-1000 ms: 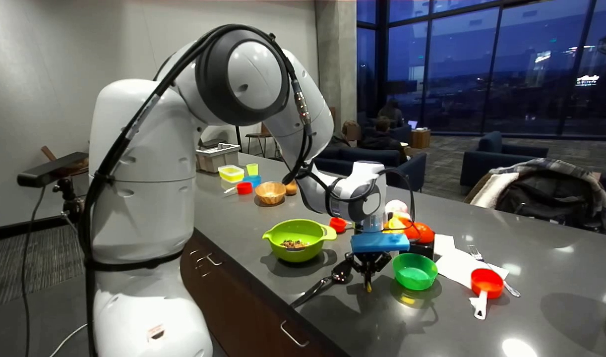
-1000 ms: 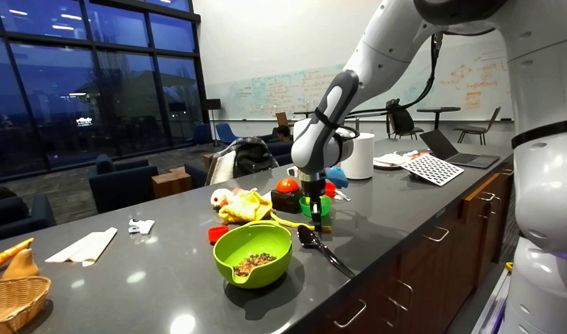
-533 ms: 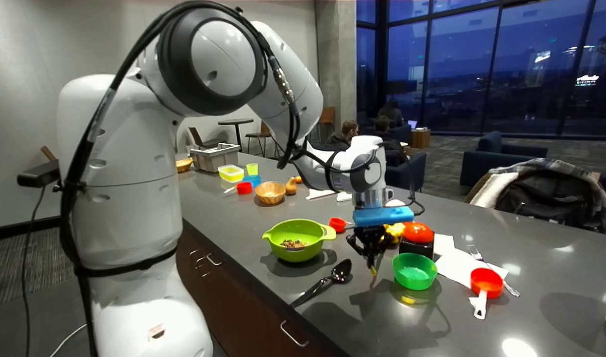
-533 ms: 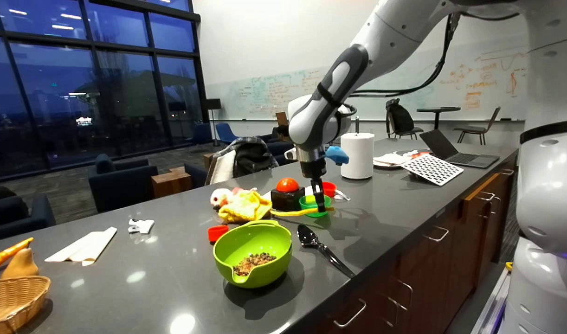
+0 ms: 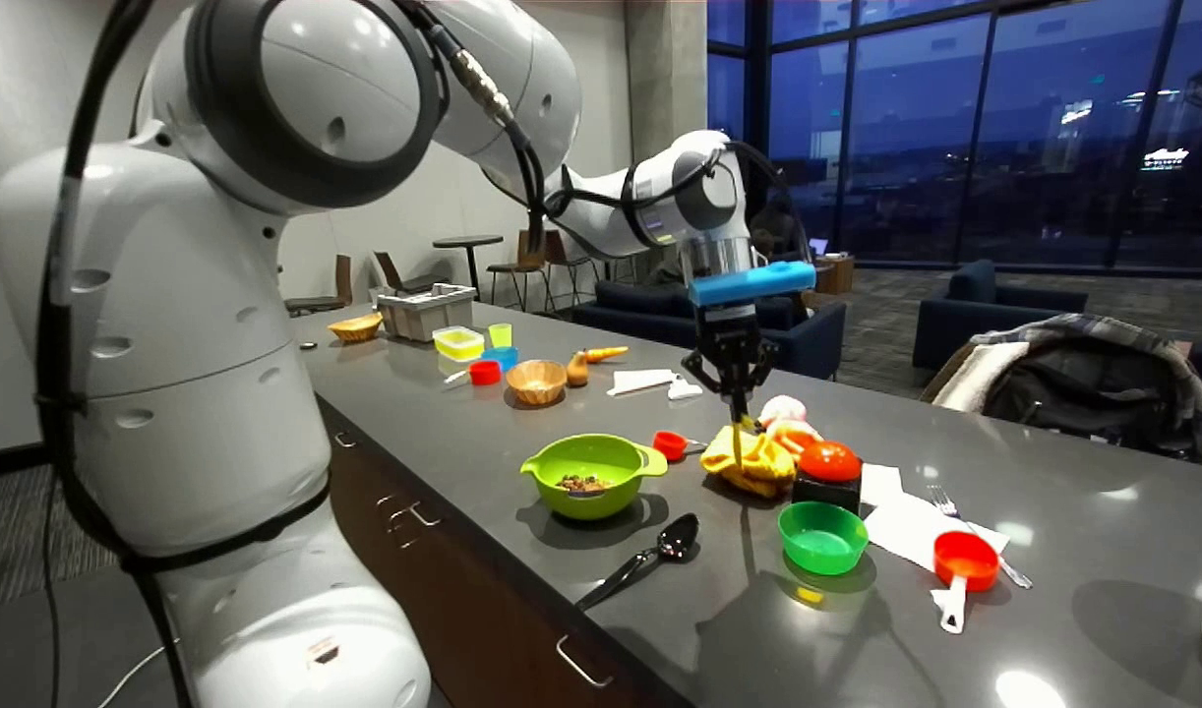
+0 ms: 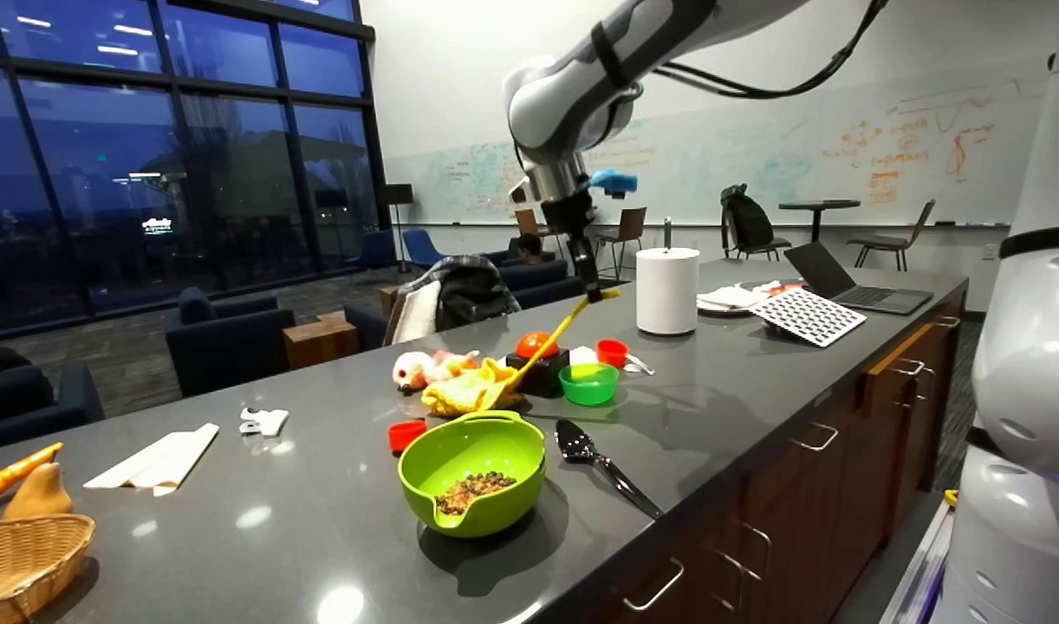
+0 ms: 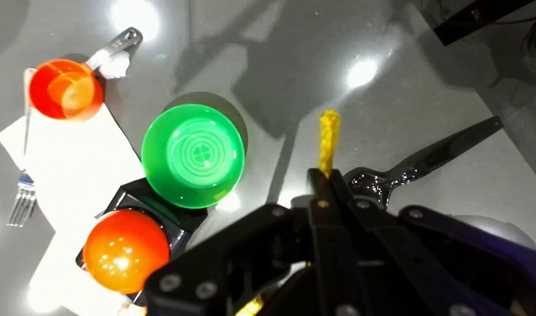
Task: Move the yellow cloth to the right of the spoon
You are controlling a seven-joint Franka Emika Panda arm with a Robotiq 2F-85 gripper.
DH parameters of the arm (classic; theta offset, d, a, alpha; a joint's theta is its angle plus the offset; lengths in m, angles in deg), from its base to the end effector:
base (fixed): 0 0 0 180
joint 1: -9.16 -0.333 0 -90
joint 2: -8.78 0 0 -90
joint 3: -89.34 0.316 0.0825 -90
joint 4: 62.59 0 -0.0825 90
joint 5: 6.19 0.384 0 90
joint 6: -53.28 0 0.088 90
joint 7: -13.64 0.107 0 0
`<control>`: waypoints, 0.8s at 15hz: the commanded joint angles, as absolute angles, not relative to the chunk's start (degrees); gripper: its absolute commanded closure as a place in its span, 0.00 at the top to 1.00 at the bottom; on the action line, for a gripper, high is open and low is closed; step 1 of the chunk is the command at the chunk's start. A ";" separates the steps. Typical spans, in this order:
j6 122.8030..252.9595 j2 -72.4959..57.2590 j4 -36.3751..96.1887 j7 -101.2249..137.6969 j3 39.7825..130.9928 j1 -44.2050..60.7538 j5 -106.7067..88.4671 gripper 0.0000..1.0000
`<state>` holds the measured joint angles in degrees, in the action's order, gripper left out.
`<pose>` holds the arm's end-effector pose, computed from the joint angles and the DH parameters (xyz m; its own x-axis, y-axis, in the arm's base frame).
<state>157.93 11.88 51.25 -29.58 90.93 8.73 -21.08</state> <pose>0.5311 -0.0020 0.4810 0.6347 0.7316 -0.2487 0.7680 -0.6330 0.0980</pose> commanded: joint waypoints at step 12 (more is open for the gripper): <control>117.83 -4.09 3.58 -30.06 92.74 6.35 -22.75 0.01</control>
